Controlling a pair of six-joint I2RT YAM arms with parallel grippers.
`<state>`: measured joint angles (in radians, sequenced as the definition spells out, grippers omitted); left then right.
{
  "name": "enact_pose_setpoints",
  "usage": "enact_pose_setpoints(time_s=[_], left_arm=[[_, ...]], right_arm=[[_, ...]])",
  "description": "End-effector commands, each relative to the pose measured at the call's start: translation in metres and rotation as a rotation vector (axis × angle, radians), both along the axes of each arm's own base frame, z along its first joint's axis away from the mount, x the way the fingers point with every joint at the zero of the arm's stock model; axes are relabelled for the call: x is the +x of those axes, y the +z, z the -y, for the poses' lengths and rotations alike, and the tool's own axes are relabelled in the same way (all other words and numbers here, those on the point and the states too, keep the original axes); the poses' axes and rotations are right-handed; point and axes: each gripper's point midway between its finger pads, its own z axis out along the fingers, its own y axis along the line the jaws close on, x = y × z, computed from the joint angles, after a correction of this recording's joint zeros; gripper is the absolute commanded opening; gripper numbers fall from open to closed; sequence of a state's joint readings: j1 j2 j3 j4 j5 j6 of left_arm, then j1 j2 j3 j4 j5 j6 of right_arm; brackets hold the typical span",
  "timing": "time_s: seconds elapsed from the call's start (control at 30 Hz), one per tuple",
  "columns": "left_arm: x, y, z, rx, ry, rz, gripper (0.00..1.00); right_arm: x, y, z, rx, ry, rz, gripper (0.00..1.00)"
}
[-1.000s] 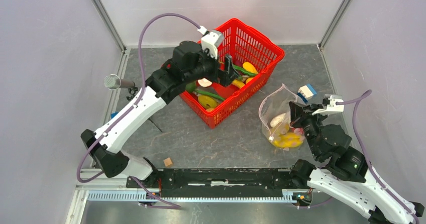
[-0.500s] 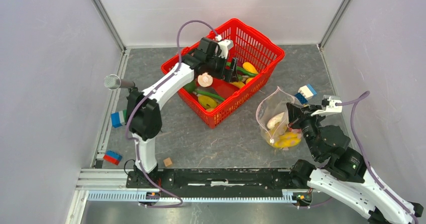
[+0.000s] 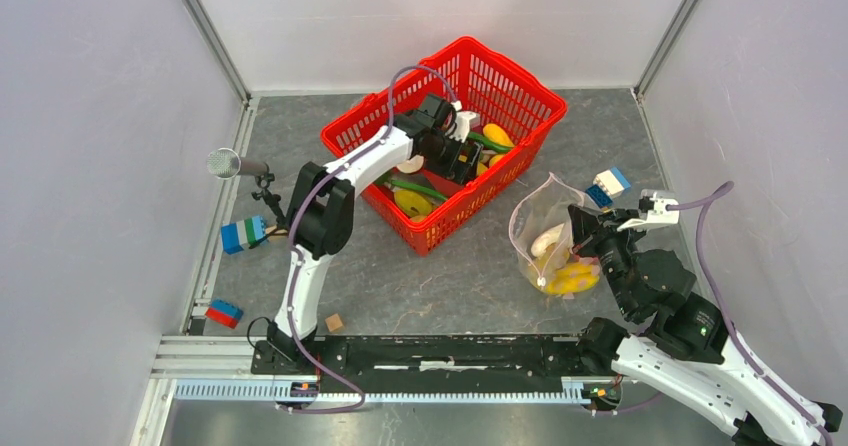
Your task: Place the food in the zip-top bag and seal the zipper
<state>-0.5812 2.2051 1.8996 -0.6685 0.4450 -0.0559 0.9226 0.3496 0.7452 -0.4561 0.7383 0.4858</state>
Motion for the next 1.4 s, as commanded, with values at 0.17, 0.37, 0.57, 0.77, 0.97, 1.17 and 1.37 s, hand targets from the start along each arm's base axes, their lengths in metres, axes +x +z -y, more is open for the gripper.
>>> enact_pose_setpoints(time_s=[0.17, 0.37, 0.57, 0.77, 0.97, 1.17, 1.37], left_arm=[[-0.003, -0.028, 0.018, 0.081, 0.001, 0.026, 0.92], [0.006, -0.042, 0.010, 0.126, 0.099, 0.035, 0.79], [-0.004, -0.028, 0.016, 0.088, 0.115, 0.026, 0.57], [-0.009, 0.045, 0.012, -0.040, 0.150, 0.161, 0.50], [-0.016, 0.115, -0.002, -0.171, 0.210, 0.323, 0.47], [-0.032, 0.169, -0.014, -0.326, 0.246, 0.443, 0.48], [-0.069, 0.224, -0.027, -0.519, 0.240, 0.496, 0.48]], right_arm=[[-0.001, 0.009, 0.002, 0.052, -0.006, 0.024, 0.00], [-0.001, 0.007, 0.002, 0.059, -0.008, 0.023, 0.00], [0.000, 0.006, -0.003, 0.057, 0.007, 0.018, 0.00], [0.002, 0.003, -0.004, 0.061, -0.003, 0.015, 0.00], [0.004, -0.001, -0.009, 0.055, 0.006, 0.002, 0.00], [0.005, -0.002, -0.011, 0.064, 0.008, -0.003, 0.00], [0.005, -0.005, -0.016, 0.085, 0.020, -0.007, 0.00]])
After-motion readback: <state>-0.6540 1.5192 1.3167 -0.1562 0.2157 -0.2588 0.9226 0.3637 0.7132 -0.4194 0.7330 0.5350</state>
